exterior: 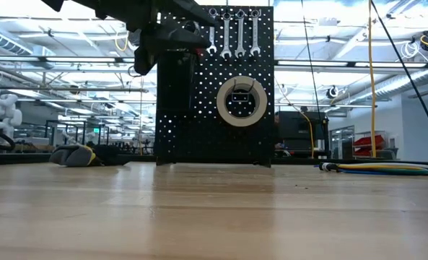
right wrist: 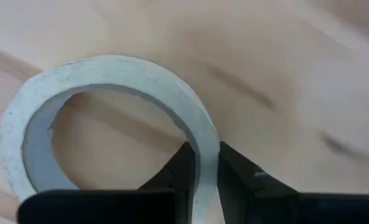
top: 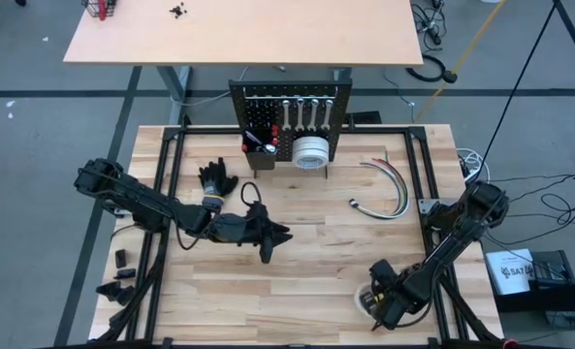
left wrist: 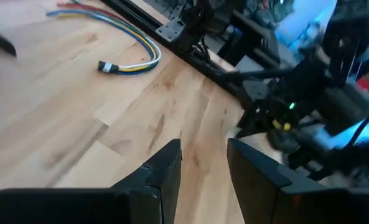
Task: Hang tools onto peg board
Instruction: Hang the white tape on the peg board
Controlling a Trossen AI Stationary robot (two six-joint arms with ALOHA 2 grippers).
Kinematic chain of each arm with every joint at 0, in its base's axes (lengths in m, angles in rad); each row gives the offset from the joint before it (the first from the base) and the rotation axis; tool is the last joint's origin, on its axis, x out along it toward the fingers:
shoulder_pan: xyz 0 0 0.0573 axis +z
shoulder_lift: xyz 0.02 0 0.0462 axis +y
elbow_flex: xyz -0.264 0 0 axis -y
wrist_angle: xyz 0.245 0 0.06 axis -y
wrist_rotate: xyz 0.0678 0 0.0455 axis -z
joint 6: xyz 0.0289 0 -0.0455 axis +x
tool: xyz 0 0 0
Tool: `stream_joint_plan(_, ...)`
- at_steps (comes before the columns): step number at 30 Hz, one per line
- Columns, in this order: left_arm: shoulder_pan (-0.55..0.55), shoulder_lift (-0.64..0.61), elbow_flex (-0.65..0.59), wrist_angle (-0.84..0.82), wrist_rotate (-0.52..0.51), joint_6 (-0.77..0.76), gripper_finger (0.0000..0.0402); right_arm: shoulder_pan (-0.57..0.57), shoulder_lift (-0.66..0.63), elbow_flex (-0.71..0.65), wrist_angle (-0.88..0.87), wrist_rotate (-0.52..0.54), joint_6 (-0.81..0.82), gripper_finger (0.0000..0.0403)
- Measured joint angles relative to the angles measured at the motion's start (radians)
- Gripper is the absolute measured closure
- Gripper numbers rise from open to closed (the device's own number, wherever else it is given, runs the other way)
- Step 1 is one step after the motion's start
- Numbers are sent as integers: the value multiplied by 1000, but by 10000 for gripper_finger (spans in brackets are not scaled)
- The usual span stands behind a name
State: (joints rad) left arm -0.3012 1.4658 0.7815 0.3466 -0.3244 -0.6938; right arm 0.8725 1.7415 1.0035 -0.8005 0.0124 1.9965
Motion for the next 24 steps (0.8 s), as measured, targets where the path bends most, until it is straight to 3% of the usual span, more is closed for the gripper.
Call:
stream_joint_plan(4, 13, 0, 0, 14, 3, -265, 269, -11, -29, 23, -25, 208, -26, 370)
stream_joint_plan(7, 30, 0, 0, 8, 62, -504, 269, -33, -35, 64, -101, 394, -70, 370)
stream_joint_plan(10, 35, 0, 0, 13, 98, -596, 269, -90, -36, 100, -144, 491, -144, 370)
stream_joint_plan(13, 32, 0, 0, 18, 101, -603, 269, -180, -36, 110, -88, 478, -316, 370)
stream_joint_plan(19, 24, 0, 0, 21, 89, -603, 269, -363, -36, 112, 226, 377, -739, 370)
stream_joint_plan(24, 12, 7, 0, -1, 85, -609, 269, -470, -35, 113, 320, 344, -883, 370)
